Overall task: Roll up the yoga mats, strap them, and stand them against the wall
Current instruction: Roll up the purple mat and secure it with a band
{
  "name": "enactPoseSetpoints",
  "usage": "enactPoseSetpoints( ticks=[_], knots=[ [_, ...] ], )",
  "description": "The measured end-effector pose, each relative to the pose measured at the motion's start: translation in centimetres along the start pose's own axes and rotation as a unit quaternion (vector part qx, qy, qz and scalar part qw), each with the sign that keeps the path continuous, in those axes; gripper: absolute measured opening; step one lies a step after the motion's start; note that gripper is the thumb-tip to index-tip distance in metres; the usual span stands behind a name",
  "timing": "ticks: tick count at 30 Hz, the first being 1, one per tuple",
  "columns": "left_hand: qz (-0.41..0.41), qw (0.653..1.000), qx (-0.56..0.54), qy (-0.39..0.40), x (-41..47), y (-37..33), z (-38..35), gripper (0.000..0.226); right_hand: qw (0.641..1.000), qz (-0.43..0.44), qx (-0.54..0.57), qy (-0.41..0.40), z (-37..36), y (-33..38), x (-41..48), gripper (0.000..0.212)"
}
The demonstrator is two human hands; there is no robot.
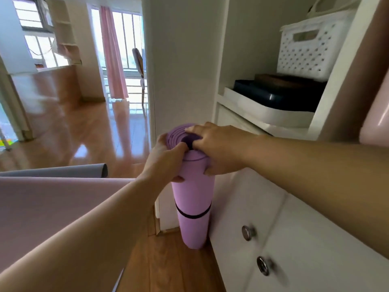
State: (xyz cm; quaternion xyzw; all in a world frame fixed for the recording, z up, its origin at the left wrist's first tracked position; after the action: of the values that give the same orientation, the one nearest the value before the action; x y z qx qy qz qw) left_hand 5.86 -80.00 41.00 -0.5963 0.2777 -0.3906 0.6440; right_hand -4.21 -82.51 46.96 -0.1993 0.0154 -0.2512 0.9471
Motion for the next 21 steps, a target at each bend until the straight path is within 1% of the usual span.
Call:
enactPoseSetpoints(
  ticks=[3,5,7,9,11,12,15,17,21],
  knots=[
    [-0.013,1.000,-0.002,-0.022,2.7,-0.3,-1.1,0.059,0.996,-0.066,0.064,0.003,-0.1,-1.8,2.1,0.080],
    [-0.001,0.998,-0.057,-0.020,3.8,0.2,-1.9,0.062,0.994,-0.097,0.057,0.004,-1.0,-3.0,3.5,0.078],
    [-0.008,0.997,-0.077,0.016,4.5,0.5,-2.6,0.061,0.989,-0.135,0.059,0.007,-2.2,-4.5,4.7,0.073],
    [-0.022,0.996,-0.067,0.048,4.8,0.9,-2.8,0.048,0.984,-0.166,0.064,0.007,-3.4,-5.8,5.7,0.079],
    [-0.013,0.994,-0.065,0.083,5.1,1.5,-3.1,0.045,0.982,-0.173,0.080,-0.005,-4.1,-6.1,6.7,0.088],
    [-0.001,0.993,-0.070,0.100,5.1,1.9,-3.1,0.046,0.982,-0.168,0.089,-0.015,-4.2,-6.1,7.2,0.088],
    [0.033,0.986,-0.079,0.142,4.3,2.3,-3.7,0.047,0.982,-0.162,0.098,-0.024,-4.2,-6.1,8.4,0.084],
    [0.040,0.983,-0.068,0.166,3.8,2.5,-4.1,0.048,0.981,-0.166,0.094,-0.032,-4.1,-6.4,9.1,0.082],
    [0.030,0.984,-0.041,0.171,3.8,2.5,-4.0,0.046,0.977,-0.187,0.085,-0.058,-4.4,-7.3,9.7,0.074]
  ],
)
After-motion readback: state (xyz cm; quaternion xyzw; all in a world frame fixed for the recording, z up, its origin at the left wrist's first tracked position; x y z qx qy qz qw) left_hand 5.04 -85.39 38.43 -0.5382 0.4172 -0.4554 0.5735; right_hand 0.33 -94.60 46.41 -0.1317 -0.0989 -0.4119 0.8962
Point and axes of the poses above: each hand's wrist, its own x-axis towards the middle knuckle, its own z-axis out of the back of the hand, y = z × x, the point moved 8 cm from there along x, towards the middle knuckle, and after that the axes turned 5 degrees about -z, right-handed, at the moved point
